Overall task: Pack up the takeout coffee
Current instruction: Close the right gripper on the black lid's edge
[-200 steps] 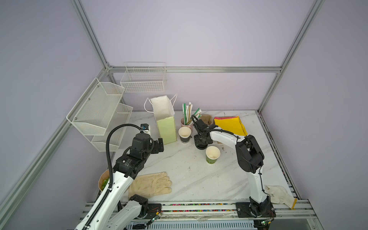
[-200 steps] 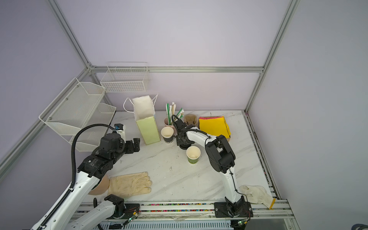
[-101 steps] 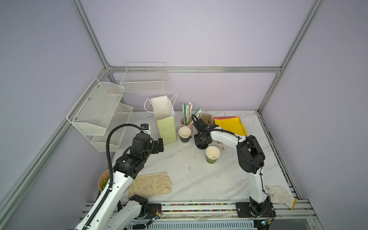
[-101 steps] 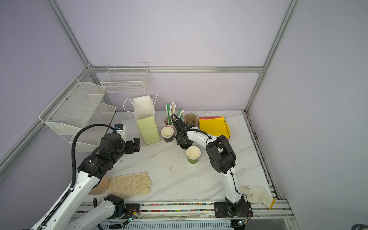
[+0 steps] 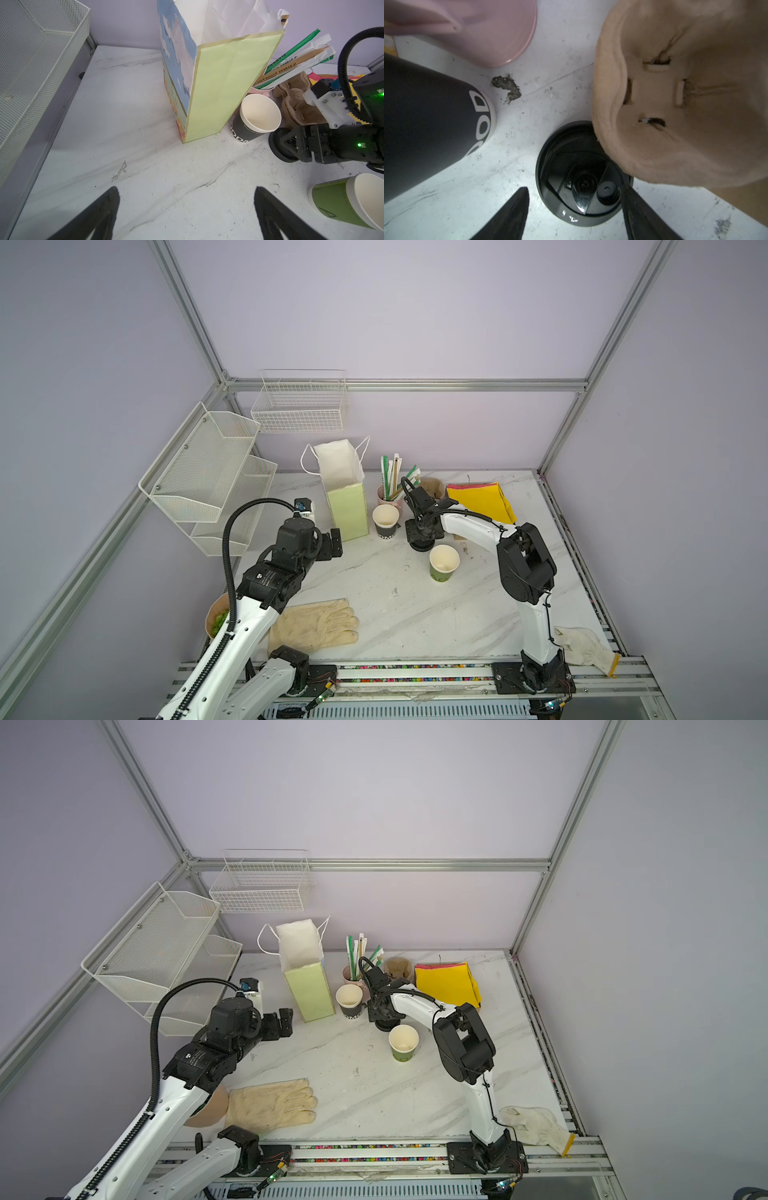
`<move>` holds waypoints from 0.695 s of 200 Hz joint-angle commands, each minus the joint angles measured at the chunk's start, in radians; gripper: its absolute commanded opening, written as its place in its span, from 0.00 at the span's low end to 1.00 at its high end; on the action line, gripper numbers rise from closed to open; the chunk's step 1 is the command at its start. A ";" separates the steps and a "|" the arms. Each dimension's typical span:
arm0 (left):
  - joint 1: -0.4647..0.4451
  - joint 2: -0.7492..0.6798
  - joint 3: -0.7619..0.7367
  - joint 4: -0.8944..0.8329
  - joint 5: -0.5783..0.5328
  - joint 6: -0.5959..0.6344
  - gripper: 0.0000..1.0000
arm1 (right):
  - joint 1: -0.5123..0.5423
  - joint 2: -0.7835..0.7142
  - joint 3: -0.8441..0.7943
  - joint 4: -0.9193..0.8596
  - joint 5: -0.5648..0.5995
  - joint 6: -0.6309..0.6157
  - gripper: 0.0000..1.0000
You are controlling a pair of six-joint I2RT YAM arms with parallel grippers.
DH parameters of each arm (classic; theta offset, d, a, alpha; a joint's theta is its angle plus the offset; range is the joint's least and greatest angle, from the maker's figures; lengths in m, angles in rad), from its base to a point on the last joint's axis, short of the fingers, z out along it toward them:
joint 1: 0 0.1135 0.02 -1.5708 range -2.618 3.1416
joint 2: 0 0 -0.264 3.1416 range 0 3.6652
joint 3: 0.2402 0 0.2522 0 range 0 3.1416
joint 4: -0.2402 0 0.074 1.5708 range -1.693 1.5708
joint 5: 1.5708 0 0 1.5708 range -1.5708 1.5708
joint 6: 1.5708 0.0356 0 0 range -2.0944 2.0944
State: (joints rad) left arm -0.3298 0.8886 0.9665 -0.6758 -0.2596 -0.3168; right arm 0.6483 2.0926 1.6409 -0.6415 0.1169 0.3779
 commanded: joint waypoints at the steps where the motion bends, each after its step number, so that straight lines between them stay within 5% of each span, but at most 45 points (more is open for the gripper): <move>1: -0.005 -0.003 -0.037 0.016 0.014 0.025 1.00 | -0.007 -0.025 -0.024 -0.022 0.024 0.013 0.75; 139: -0.009 0.002 -0.038 0.015 0.019 0.028 1.00 | -0.012 0.029 -0.016 0.020 -0.028 -0.015 0.79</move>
State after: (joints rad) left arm -0.3355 0.8906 0.9665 -0.6758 -0.2462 -0.3099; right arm 0.6365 2.1002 1.6287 -0.6262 0.1005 0.3759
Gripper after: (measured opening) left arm 0.997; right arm 0.796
